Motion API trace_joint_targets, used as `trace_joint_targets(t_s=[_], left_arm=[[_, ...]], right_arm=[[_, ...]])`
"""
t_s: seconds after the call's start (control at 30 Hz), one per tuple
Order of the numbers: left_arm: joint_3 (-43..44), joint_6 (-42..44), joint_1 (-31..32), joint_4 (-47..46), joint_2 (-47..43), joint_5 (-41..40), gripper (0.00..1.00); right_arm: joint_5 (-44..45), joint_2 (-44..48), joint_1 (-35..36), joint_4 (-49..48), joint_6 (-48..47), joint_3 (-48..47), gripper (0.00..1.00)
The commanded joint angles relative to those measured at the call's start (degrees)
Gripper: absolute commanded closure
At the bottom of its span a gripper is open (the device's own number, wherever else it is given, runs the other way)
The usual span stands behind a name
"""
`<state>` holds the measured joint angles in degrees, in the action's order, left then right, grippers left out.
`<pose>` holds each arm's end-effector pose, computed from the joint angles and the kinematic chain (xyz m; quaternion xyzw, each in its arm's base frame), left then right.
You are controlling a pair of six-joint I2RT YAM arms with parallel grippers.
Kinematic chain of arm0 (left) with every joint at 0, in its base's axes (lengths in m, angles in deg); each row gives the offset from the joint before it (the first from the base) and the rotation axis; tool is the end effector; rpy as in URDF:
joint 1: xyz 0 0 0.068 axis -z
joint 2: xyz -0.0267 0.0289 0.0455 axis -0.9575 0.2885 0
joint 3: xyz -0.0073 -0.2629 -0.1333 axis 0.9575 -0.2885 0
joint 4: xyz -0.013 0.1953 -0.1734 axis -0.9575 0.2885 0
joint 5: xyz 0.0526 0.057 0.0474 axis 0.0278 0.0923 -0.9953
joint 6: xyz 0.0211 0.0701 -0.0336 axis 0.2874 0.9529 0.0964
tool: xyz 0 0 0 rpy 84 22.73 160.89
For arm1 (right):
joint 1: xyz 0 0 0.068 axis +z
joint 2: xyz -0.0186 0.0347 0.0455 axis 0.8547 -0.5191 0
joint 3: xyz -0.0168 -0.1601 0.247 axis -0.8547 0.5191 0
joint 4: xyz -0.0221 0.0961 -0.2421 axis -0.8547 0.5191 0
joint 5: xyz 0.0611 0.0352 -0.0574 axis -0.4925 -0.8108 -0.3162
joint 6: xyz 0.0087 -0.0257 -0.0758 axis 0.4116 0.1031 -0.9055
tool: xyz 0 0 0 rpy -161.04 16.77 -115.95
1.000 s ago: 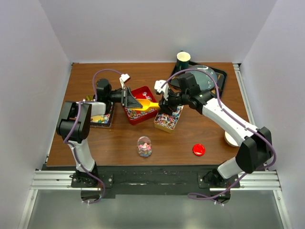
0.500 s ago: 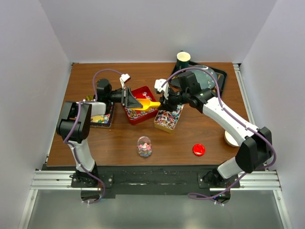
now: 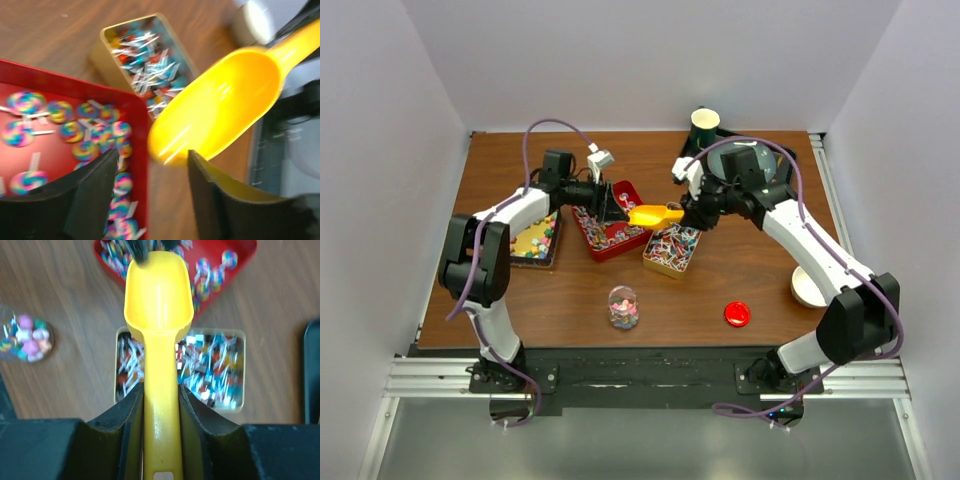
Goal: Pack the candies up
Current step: Adjust the spatula, then move the storage box to the center of the board.
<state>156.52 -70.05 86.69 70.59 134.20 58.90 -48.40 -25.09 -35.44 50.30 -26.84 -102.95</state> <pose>0.3921 -0.1552 0.2229 0.2697 0.7762 -0.4956 0.2814 0.2986 0.1676 0.3242 -0.5053 0.7364 0.2165 0.3944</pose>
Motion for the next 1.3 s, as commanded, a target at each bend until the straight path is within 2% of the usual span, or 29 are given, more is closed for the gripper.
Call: trace_joint_targets(t_s=[0.0, 0.07, 0.3, 0.47, 0.6, 0.7, 0.97, 1.17, 1.27], left_arm=[[0.87, 27.05, 3.24, 20.76, -1.55, -13.99, 0.33], [0.52, 30.21, 5.34, 20.95, -1.91, -17.51, 0.33], [-0.01, 33.39, 9.75, 19.81, -0.77, -23.75, 0.36], [0.61, 34.79, 10.28, 19.46, 0.9, -27.44, 0.54], [0.7, 42.42, 10.28, 20.76, 0.47, -31.66, 0.69], [1.05, 45.68, 9.84, 21.65, 0.55, -34.64, 0.73], [8.86, 49.39, 4.13, 23.41, 5.9, -37.12, 0.74], [16.42, 47.11, 2.54, 23.06, 10.04, -35.28, 0.74], [18.45, 45.18, 2.89, 23.76, 10.75, -34.13, 0.63]], right_arm=[[5.2, 6.26, -4.74, -1.94, 1.77, 0.31, 1.0], [5.73, 7.23, -6.66, -2.03, 2.3, 1.45, 1.0], [7.76, 8.55, -12.47, -1.67, 3.88, 2.51, 1.0], [7.49, 8.38, -13.27, -2.46, 4.58, 2.69, 1.0], [7.32, 7.76, -13.18, -3.26, 5.11, 2.6, 1.0], [6.7, 7.15, -13.27, -4.05, 5.99, 2.43, 1.0], [6.53, 6.88, -13.27, -4.49, 6.7, 2.08, 1.0], [6.7, 6.71, -13.18, -4.75, 6.7, 2.51, 1.0], [6.96, 6.7, -13.18, -4.4, 6.52, 2.52, 1.0]])
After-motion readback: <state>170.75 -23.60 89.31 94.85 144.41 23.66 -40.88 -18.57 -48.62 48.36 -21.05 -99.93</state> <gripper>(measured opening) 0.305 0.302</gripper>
